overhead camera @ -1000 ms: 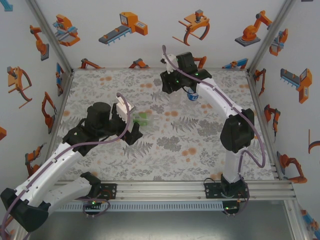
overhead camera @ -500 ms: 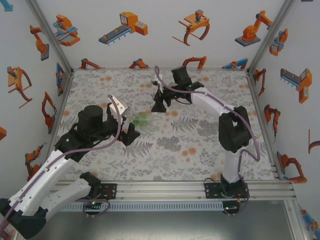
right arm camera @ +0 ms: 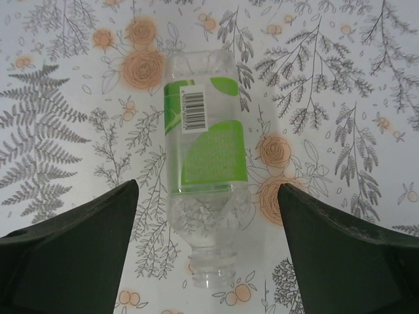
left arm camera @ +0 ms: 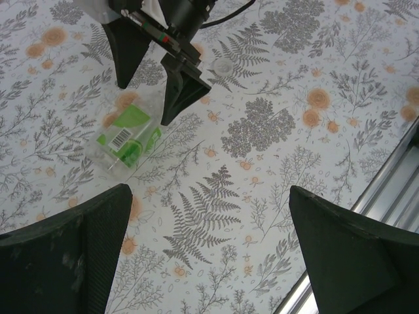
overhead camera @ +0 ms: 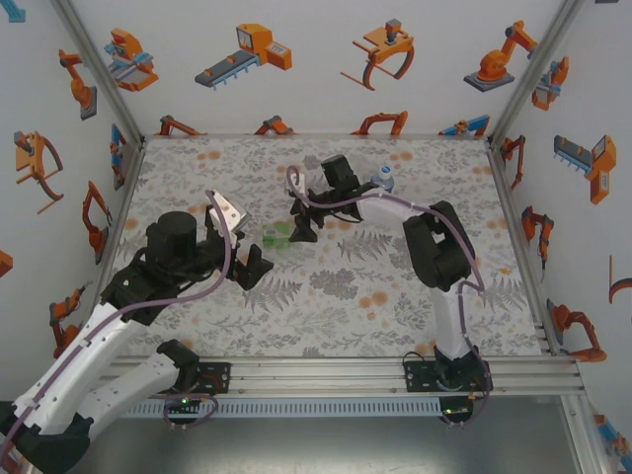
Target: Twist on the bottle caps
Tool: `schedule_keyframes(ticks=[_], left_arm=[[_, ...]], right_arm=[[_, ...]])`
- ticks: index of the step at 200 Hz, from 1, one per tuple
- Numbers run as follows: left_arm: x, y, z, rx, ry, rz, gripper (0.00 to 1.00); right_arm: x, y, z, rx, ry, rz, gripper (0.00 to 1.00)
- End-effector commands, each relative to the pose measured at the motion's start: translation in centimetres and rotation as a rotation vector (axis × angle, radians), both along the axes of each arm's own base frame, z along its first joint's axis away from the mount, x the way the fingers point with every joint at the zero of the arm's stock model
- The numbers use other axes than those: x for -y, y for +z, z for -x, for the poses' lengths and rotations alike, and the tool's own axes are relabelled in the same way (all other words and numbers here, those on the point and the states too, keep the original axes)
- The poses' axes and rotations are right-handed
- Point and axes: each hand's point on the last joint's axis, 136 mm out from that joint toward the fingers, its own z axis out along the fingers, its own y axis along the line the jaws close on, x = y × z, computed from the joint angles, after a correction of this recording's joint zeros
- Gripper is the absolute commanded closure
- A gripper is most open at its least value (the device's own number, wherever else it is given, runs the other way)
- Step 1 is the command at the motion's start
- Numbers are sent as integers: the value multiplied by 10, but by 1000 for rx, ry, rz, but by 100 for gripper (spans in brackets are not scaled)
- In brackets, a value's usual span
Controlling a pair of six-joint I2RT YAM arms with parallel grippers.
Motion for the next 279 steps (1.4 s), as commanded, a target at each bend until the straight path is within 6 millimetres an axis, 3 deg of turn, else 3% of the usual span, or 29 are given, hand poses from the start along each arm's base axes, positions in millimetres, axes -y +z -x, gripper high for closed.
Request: schedule_keyframes(ticks=[1, 34, 101, 143, 174, 218, 279], left_arm=[[-5, 1, 2, -6, 19, 1, 3], [-6, 1, 1, -2, 22, -2, 3], [-6, 3, 2, 1, 18, 0, 3], [-8, 2, 4, 1, 22, -5, 3], [-9, 2, 4, 3, 24, -3, 3], [-4, -3, 1, -4, 16, 6, 3], [8, -12, -7, -37, -6, 6, 3]], right_arm=[[-6, -13, 4, 36, 40, -2, 22], [-9, -22, 9, 69, 63, 37, 22], [-14, -50, 19, 119, 143, 210, 32], [-17, -52, 19, 129, 144, 232, 46], [-13, -42, 19, 167, 127, 237, 51], [4, -10, 24, 288, 66, 231, 53], [59, 34, 62, 512, 41, 291, 54]])
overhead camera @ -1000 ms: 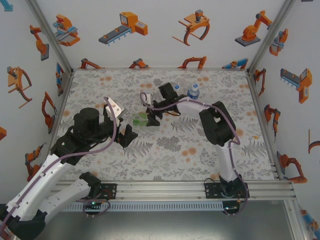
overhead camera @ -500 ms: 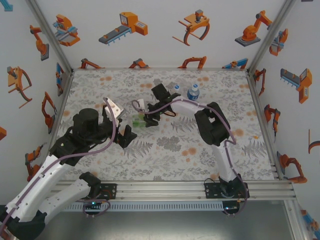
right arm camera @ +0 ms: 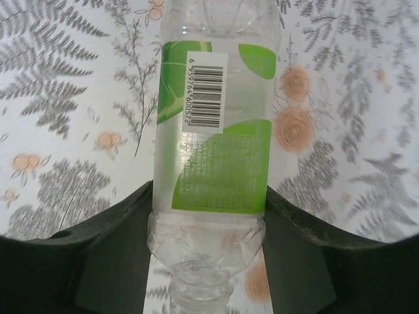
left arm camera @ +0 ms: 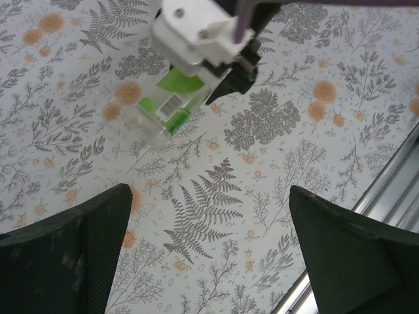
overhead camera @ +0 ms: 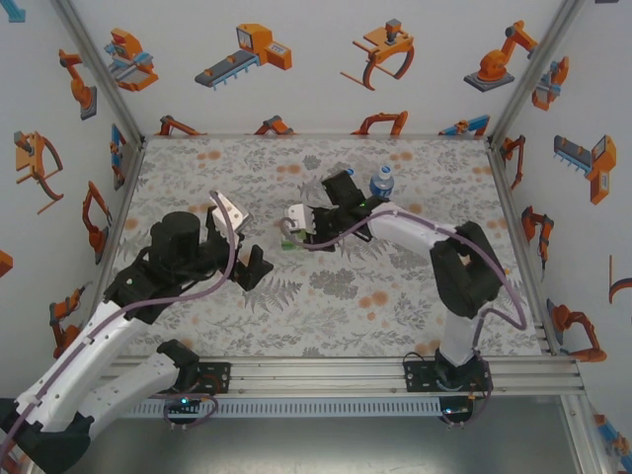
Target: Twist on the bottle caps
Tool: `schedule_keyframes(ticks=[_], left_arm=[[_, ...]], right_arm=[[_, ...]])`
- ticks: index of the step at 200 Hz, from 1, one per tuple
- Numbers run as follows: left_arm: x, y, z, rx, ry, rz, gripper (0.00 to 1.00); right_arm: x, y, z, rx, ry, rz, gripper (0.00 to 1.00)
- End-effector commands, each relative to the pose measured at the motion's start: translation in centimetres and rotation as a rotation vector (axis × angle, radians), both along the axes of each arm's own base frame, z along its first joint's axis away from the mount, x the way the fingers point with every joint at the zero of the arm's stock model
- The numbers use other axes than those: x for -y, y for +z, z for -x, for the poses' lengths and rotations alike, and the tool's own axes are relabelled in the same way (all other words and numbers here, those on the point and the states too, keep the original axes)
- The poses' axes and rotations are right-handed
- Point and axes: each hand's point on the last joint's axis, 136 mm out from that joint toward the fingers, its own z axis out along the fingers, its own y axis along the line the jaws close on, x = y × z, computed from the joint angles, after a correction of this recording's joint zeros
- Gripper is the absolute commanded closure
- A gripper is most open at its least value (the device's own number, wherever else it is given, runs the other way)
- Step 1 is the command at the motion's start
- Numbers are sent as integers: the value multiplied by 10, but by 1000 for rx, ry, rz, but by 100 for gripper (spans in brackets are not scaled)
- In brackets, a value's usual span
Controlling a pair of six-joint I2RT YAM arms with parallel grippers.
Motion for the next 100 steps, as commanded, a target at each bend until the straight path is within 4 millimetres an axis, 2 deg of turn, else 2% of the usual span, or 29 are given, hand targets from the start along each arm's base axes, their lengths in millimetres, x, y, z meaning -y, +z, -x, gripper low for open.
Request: schedule_keyframes(ticks=[1, 39, 100], left_arm=[[7, -1, -3, -15, -18, 31, 3], [21, -5, -9, -43, -55, 45, 3], [61, -3, -8, -133, -258, 79, 3]], right_arm=[[17, 26, 9, 154, 15, 12, 54], [47, 58, 44, 299, 32, 29, 56], [64, 103, 103, 532, 123, 91, 58]])
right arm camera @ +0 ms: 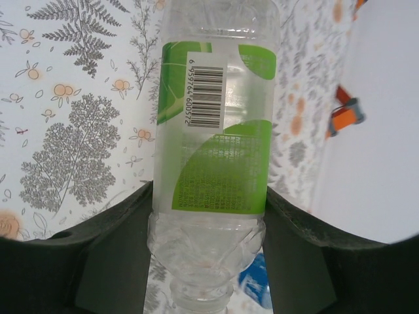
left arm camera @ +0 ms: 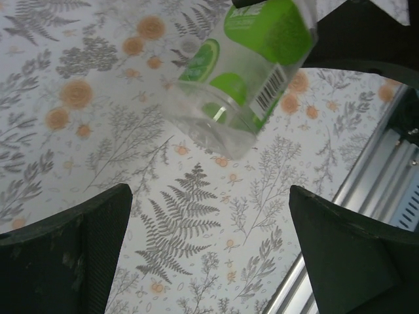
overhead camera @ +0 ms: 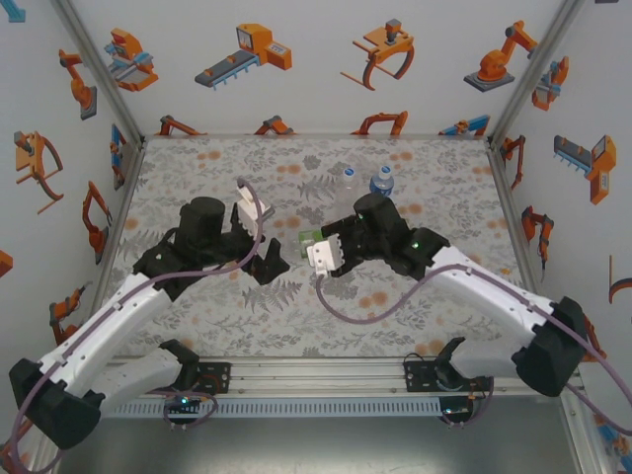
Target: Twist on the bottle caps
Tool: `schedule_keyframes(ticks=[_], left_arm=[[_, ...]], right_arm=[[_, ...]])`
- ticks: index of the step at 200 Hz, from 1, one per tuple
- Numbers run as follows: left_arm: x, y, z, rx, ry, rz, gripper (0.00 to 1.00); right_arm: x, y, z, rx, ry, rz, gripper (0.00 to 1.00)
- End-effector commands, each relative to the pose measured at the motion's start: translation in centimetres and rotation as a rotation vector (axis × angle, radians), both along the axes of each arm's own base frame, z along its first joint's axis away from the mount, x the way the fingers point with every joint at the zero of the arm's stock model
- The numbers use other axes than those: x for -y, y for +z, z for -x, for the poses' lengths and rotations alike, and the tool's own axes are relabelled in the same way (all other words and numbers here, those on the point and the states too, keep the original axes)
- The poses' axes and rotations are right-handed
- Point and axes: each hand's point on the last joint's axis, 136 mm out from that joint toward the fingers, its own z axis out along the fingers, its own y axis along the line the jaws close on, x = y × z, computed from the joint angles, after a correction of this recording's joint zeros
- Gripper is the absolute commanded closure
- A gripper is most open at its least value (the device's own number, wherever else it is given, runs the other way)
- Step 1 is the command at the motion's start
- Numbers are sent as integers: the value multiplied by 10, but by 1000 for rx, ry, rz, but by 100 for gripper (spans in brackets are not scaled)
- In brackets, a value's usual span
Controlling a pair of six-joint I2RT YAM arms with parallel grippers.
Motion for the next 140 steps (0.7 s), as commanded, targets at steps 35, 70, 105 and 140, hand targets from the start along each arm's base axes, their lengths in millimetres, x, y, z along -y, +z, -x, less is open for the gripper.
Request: schedule_keyframes(ticks=[35, 70, 105, 140], left_arm=[[39, 38, 9, -28, -218, 151, 3], [56, 40, 19, -92, -336, 198, 2], [70, 41, 39, -159, -483, 229, 6], [79, 33, 49, -200, -542, 197, 10]], right_arm=[[13, 25, 38, 185, 64, 94, 58], [6, 40, 51, 254, 98, 100, 58], [-1, 55, 57, 316, 122, 85, 58], [-9, 77, 63, 366, 145, 21, 58]])
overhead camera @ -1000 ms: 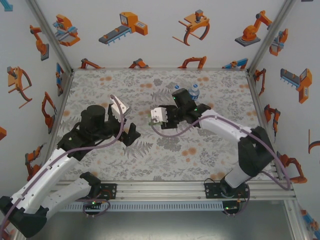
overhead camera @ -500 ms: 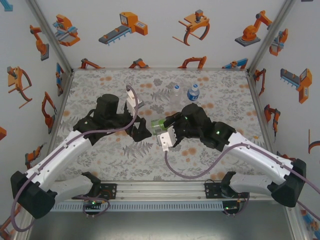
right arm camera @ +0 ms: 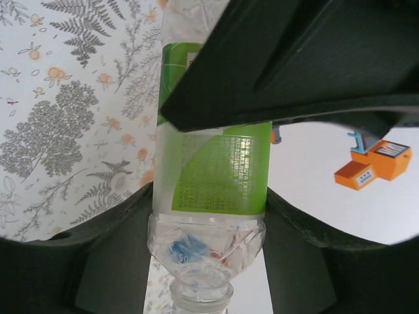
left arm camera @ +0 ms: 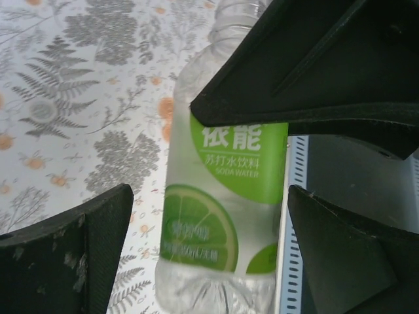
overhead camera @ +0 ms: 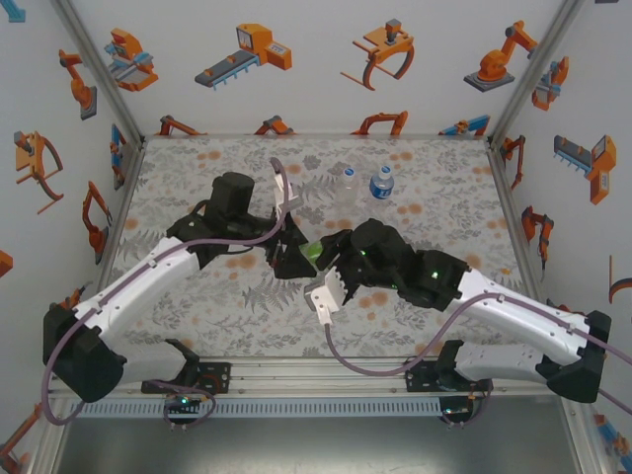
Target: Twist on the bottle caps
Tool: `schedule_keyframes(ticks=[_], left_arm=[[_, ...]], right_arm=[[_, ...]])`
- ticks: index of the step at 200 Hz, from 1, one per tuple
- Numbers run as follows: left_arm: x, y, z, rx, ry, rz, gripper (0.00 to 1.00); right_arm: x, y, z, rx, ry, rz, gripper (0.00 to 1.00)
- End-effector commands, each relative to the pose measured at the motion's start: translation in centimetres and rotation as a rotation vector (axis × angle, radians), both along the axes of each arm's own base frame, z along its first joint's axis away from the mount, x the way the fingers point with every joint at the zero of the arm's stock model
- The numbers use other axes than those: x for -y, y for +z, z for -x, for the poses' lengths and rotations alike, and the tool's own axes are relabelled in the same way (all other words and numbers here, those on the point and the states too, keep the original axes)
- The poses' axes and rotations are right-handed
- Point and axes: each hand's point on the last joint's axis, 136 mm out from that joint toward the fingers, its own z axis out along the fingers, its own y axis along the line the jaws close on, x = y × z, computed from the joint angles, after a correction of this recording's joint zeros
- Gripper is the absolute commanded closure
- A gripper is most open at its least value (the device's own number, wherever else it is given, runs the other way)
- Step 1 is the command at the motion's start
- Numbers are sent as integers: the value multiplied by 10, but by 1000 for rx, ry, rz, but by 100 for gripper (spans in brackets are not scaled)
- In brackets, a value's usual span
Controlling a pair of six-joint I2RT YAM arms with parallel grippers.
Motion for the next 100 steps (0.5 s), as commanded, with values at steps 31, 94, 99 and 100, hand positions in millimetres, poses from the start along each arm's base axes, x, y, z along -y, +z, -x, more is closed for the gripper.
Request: schedule_keyframes(ticks=[31, 94, 99, 100], left_arm=[[13, 10, 22, -21, -143, 16, 20], [15, 6, 26, -36, -181, -6, 52], [15, 6, 26, -37, -181, -7, 53], [15, 6, 26, -37, -181, -7, 53]], right_arm=[[-9, 44, 4, 110, 35, -85, 59], [-9, 43, 6, 144, 33, -66, 59], [-9, 43, 5, 146, 31, -65, 58], [-9, 43, 5, 146, 31, -63, 58]])
